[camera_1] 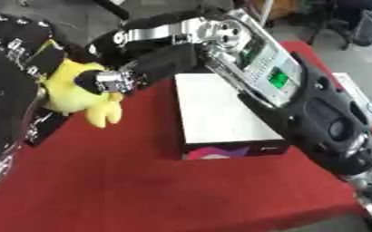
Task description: Pick up the objects with one hand, pass them to the other hand, and then place them into the box on the other side of the table.
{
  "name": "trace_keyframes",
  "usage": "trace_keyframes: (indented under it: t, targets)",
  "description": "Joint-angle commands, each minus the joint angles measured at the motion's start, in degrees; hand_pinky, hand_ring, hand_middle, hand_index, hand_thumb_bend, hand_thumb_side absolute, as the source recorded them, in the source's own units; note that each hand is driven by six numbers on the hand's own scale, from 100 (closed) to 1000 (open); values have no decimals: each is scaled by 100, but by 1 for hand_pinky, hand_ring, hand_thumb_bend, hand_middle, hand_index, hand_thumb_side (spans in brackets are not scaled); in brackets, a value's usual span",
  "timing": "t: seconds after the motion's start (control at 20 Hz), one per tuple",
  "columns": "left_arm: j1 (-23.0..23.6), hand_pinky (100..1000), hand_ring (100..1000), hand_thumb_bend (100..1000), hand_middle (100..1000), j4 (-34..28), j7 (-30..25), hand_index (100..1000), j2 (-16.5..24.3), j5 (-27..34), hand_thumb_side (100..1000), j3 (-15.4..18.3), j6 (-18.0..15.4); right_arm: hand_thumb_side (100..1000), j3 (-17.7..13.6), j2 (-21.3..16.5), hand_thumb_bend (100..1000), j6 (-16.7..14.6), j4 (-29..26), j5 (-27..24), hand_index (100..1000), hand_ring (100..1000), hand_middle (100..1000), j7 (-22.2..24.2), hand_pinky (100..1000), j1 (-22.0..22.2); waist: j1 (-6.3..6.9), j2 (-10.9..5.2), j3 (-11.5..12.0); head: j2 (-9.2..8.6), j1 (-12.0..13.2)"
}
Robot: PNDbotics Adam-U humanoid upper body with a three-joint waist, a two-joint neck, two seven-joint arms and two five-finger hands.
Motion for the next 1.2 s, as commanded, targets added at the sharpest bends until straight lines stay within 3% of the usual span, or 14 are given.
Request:
trace_keyframes:
  t: [0.05, 0.35, 0.55, 0.75, 1.0, 1.2]
  targets:
    - [-144, 636, 586, 100, 533, -159, 45, 628, -111, -20, 100, -83, -54, 643, 39, 5, 100, 56, 75, 214, 1000, 1000, 785, -32, 1000, -106, 12, -149, 7, -56, -32]
    - [-147, 633, 585, 100, 534, -198, 87, 628, -115, -26, 100, -88, -60, 646, 43, 3, 100, 12, 105, 513, 1000, 1000, 792, -29, 1000, -115, 12, -152, 9, -73, -52]
    - [-153, 628, 581, 100, 529, -207, 122, 625, -147, -29, 100, -71, -39, 608, 102, -7, 100, -316, 19, 776, 1000, 1000, 816, 365, 1000, -112, 5, -152, 14, -74, -79]
    - [-156, 621, 574, 117, 518, -171, 136, 615, -226, -33, 100, -57, -5, 501, 99, -14, 100, -738, -26, 832, 1000, 1000, 819, 865, 1000, -94, -5, -151, 15, -73, -73]
    - [-161, 616, 570, 125, 512, -113, 72, 611, -346, -108, 100, -34, 45, 307, 185, -42, 100, -916, -29, 809, 1000, 1000, 825, 1122, 1000, -90, -20, -153, 20, -77, -60]
    - [-145, 600, 554, 132, 497, -98, 72, 601, -438, -140, 100, -23, 102, 279, 185, -43, 100, -1169, -36, 1001, 1000, 1000, 835, 1131, 1000, -94, -28, -154, 19, -94, -54]
